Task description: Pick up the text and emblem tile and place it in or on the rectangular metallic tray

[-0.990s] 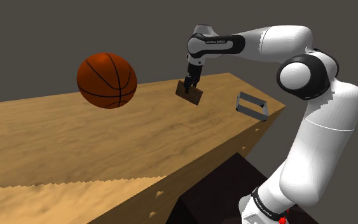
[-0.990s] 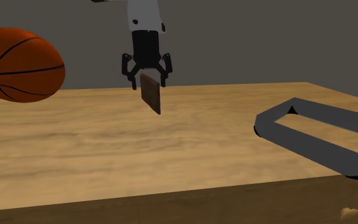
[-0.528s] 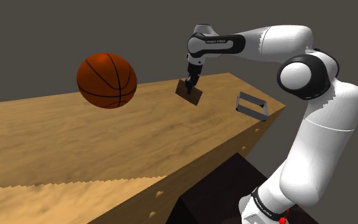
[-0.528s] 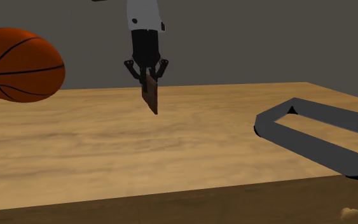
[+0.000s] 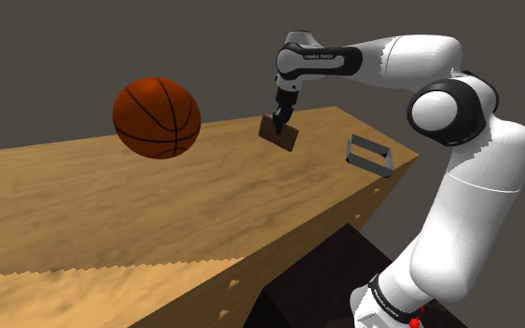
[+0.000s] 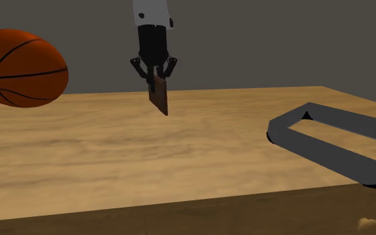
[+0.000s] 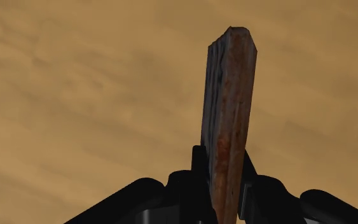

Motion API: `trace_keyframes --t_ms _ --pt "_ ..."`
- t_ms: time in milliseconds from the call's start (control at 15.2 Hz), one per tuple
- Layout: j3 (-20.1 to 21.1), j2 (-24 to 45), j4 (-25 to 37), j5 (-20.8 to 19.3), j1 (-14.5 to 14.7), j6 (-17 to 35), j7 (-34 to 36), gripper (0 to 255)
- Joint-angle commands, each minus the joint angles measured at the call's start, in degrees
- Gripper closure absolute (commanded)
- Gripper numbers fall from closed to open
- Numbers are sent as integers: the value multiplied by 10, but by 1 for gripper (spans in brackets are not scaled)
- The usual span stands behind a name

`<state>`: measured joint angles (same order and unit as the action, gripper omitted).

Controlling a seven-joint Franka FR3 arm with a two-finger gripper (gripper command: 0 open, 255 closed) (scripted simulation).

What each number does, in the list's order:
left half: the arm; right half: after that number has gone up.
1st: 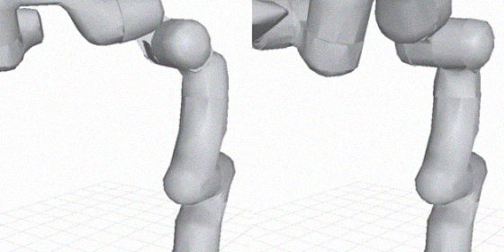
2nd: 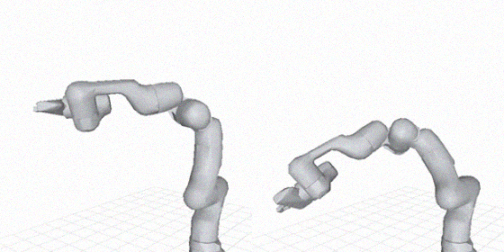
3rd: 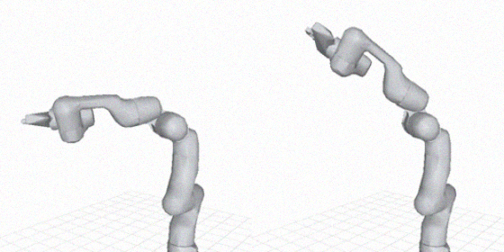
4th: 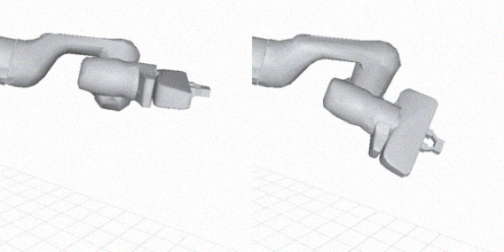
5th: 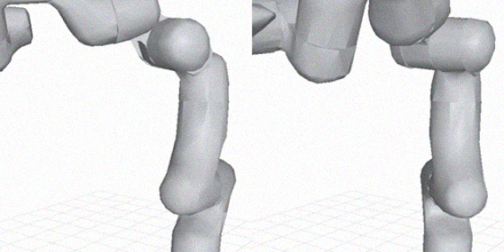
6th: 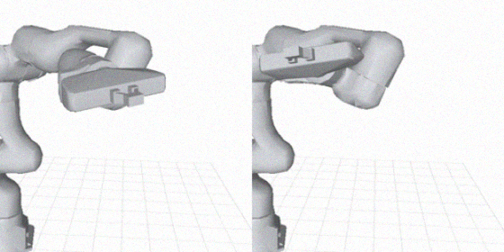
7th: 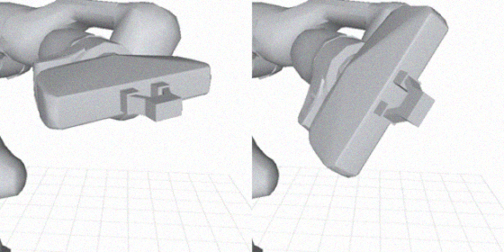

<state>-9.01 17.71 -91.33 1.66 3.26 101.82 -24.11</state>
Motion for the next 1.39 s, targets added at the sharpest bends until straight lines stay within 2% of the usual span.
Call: trace_keyframes --t_ms 0,1188,1320 --pt "0 -2 12 -1 0 -15 0 255" --pt "-2 3 157 0 -4 -154 -1 255" --pt "-10 -23 120 -5 -15 -143 -21 255"
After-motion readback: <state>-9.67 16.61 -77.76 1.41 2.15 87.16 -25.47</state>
